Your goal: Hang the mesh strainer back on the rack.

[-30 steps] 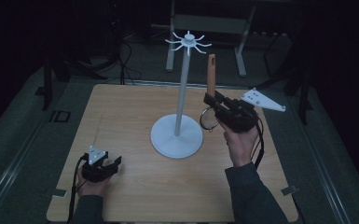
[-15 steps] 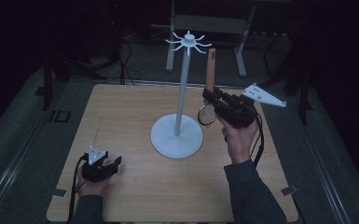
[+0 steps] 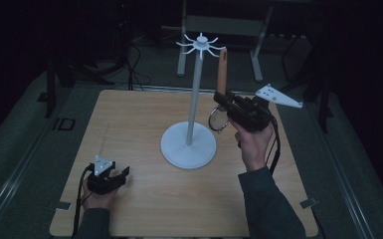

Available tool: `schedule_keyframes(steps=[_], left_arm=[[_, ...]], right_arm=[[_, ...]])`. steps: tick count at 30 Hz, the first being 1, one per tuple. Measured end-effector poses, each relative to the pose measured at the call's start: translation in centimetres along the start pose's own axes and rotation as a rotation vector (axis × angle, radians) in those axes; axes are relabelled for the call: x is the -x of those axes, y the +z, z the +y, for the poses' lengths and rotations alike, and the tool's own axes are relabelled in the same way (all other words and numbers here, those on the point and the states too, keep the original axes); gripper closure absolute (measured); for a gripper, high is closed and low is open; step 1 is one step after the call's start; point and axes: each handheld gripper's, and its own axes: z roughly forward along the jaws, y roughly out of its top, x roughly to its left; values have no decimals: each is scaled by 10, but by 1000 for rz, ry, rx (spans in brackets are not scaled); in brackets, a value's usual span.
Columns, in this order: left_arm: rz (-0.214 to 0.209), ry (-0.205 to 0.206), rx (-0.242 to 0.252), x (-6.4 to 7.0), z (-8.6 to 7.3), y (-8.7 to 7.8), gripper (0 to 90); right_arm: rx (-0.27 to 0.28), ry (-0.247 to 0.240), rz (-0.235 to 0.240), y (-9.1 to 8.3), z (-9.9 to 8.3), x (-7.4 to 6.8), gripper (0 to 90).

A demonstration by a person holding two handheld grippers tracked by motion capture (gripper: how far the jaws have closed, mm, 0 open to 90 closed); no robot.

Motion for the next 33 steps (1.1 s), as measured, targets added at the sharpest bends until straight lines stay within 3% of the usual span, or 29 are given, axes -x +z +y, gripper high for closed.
schedule_keyframes(steps=[14, 33], left_arm=[[-1, 1, 0, 0, 0, 0, 397], [-2, -1, 0, 0, 0, 0, 396]], right_arm=[[-16, 6, 20, 6, 4, -1, 693], [-77, 34, 65, 23, 7, 7, 693]])
